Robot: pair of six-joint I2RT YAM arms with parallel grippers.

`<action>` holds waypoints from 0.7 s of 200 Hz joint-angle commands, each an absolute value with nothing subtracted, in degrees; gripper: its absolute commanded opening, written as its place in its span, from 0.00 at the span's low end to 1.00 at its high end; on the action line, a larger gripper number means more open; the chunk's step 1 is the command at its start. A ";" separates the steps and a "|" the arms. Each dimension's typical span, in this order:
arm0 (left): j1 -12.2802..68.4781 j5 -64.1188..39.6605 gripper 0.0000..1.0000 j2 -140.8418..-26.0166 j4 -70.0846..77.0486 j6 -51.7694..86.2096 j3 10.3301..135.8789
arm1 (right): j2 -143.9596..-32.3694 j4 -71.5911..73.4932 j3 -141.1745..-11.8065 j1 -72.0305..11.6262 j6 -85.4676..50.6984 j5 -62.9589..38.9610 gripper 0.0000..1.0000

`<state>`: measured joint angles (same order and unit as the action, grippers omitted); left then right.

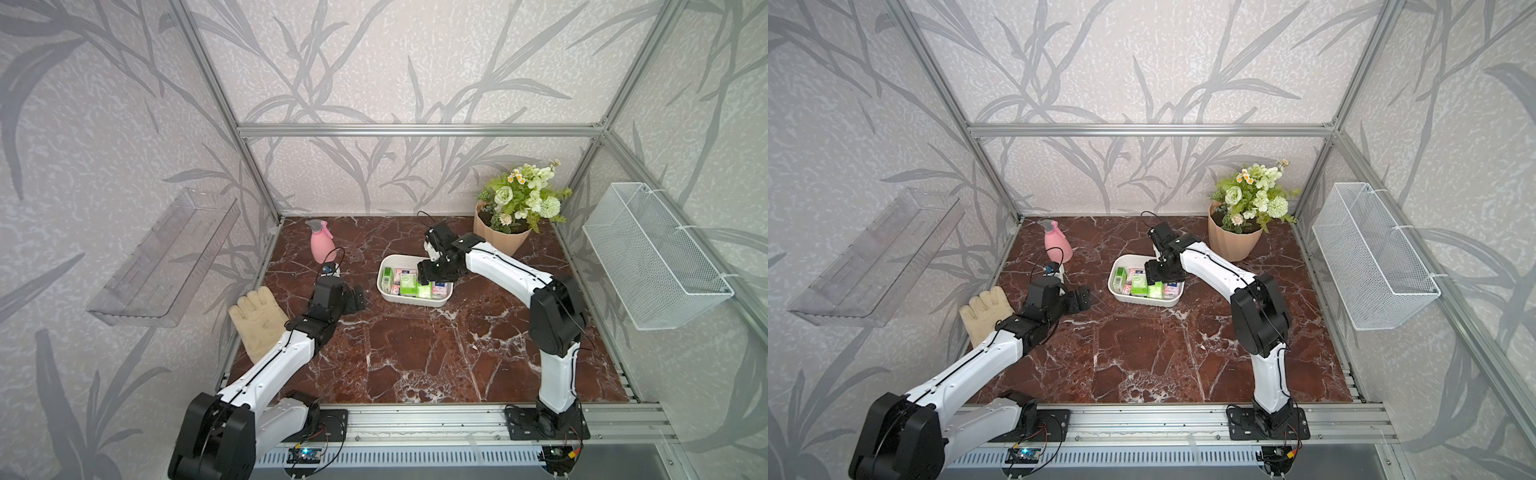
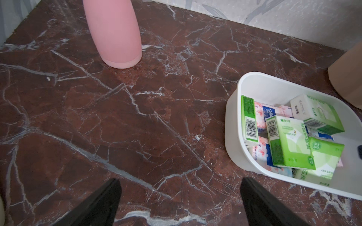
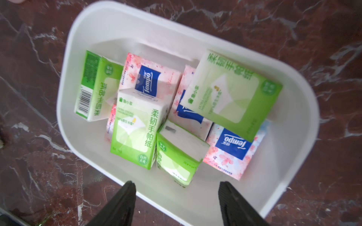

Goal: Take the pocket tissues out of the storage box
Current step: Pick up the pocket tissues from the storage box.

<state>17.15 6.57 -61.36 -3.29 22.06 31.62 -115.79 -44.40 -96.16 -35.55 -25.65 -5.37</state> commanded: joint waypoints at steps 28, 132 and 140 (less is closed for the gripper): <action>17.06 9.22 1.00 -58.54 -4.41 22.74 29.41 | -119.25 -44.48 -96.09 -36.92 -29.99 -0.01 0.69; 17.05 9.21 1.00 -57.56 -4.41 21.62 28.65 | -125.51 -40.60 -98.87 -37.70 -29.97 -3.12 0.64; 17.06 9.14 1.00 -57.69 -4.42 21.60 28.65 | -125.35 -40.52 -98.79 -37.77 -30.05 -2.95 0.59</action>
<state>17.15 8.14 -58.22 -3.90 22.44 29.08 -123.74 -41.74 -98.28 -37.26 -29.21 -2.37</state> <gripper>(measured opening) 0.999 0.636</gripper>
